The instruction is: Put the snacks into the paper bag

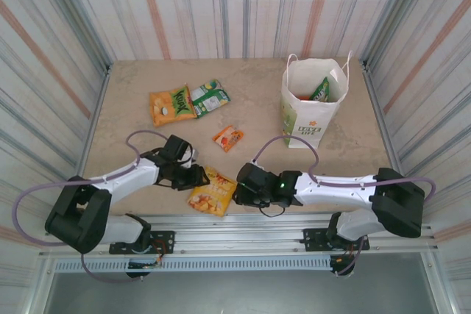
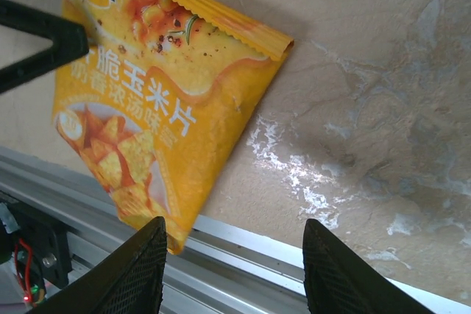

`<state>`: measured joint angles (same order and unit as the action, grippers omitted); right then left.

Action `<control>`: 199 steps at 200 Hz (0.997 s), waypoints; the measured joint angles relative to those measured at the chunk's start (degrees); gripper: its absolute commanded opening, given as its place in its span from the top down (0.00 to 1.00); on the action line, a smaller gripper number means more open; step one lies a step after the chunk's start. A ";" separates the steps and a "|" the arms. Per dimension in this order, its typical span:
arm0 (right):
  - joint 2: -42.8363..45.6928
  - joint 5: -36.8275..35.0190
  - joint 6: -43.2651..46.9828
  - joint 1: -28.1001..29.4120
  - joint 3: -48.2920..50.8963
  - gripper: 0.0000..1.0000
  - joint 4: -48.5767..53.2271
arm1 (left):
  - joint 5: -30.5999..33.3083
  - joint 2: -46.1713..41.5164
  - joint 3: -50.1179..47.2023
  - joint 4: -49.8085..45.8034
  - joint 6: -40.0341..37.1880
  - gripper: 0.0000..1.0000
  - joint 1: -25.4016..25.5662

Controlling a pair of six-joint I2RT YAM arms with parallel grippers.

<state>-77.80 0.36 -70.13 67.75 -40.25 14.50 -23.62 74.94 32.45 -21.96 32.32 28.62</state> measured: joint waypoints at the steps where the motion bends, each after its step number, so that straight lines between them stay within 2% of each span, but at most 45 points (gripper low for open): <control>1: -0.02 0.02 -0.02 0.00 0.04 0.49 -0.07 | -0.02 -0.09 -0.04 0.00 0.07 0.43 0.02; 84: -7.74 5.73 -1.68 -2.27 2.34 0.52 -9.79 | -0.83 -2.80 -3.23 2.21 4.90 0.54 2.99; 115: -8.57 7.13 -2.99 -3.69 4.31 0.53 -15.91 | -0.92 -1.57 -3.23 3.98 5.46 0.59 4.13; 199: -7.08 8.22 -7.45 -6.40 14.34 0.53 -35.23 | -3.41 6.08 -0.24 11.85 6.54 0.63 7.63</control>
<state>-84.88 8.58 -77.58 61.34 -25.91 -20.73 -27.03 81.01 32.21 -10.11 38.85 36.25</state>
